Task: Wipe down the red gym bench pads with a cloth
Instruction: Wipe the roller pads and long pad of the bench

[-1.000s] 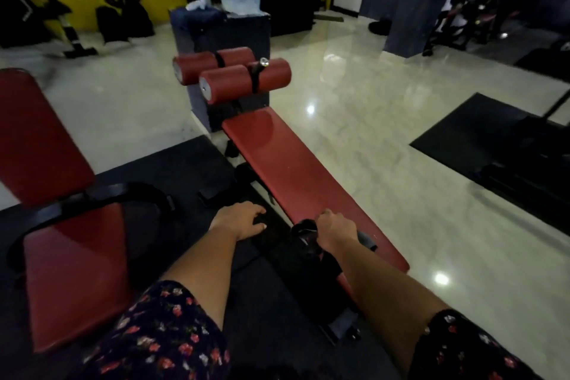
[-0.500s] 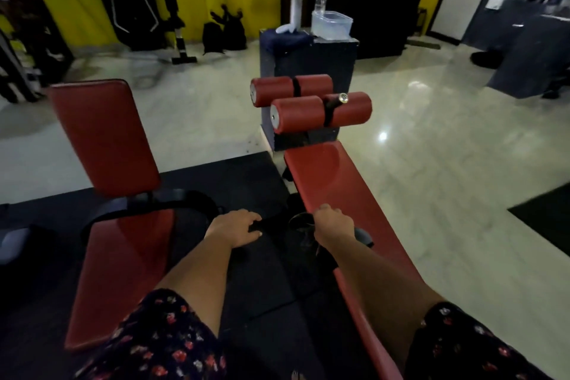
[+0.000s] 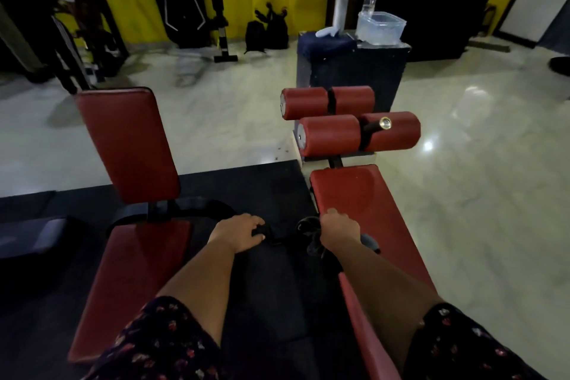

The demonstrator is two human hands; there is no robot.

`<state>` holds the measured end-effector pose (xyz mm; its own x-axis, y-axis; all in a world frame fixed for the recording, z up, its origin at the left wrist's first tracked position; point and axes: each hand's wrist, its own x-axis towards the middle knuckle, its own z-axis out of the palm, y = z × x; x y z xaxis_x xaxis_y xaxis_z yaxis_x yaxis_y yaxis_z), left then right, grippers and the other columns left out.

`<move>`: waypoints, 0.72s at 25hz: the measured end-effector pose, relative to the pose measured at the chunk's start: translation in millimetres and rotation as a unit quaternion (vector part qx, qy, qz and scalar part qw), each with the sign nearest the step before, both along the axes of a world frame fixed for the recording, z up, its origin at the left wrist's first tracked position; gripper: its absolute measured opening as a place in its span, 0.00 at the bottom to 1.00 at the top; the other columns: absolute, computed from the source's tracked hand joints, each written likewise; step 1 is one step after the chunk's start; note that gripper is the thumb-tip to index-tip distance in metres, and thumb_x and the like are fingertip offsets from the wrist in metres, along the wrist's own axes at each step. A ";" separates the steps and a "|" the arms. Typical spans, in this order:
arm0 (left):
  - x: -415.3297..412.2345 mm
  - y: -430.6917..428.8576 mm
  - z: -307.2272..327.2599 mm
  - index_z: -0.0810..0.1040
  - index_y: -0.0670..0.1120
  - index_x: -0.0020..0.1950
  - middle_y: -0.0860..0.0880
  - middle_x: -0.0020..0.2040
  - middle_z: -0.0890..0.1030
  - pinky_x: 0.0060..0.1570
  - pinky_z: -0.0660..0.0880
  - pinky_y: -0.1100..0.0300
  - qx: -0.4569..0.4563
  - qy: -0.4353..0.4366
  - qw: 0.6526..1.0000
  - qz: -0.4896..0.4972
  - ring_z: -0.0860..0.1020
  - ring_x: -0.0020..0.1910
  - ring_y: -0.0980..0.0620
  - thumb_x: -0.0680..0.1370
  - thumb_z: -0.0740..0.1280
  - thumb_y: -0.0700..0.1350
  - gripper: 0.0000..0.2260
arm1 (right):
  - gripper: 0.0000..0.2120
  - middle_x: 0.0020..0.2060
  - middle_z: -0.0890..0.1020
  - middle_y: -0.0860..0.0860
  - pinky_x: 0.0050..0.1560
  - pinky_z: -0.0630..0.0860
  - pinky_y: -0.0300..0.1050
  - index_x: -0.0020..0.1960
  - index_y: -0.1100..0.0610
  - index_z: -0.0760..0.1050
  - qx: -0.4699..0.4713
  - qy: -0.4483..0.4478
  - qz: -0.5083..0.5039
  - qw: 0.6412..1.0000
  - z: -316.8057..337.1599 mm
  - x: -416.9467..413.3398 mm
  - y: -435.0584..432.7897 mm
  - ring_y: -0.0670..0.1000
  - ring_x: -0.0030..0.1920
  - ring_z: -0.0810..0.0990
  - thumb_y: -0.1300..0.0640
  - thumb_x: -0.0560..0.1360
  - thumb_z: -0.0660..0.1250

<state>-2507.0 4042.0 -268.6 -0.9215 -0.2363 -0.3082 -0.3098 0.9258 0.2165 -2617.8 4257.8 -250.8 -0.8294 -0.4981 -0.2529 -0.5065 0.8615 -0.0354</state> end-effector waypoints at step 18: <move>-175.2 -310.7 -9.6 0.64 0.57 0.75 0.50 0.73 0.68 0.65 0.70 0.46 -0.012 -0.019 0.998 0.057 0.70 0.69 0.46 0.80 0.61 0.58 0.23 | 0.14 0.59 0.72 0.55 0.52 0.74 0.53 0.62 0.57 0.71 -0.032 0.019 0.062 0.997 -1.9 -177.5 -335.9 0.59 0.59 0.75 0.58 0.77 0.63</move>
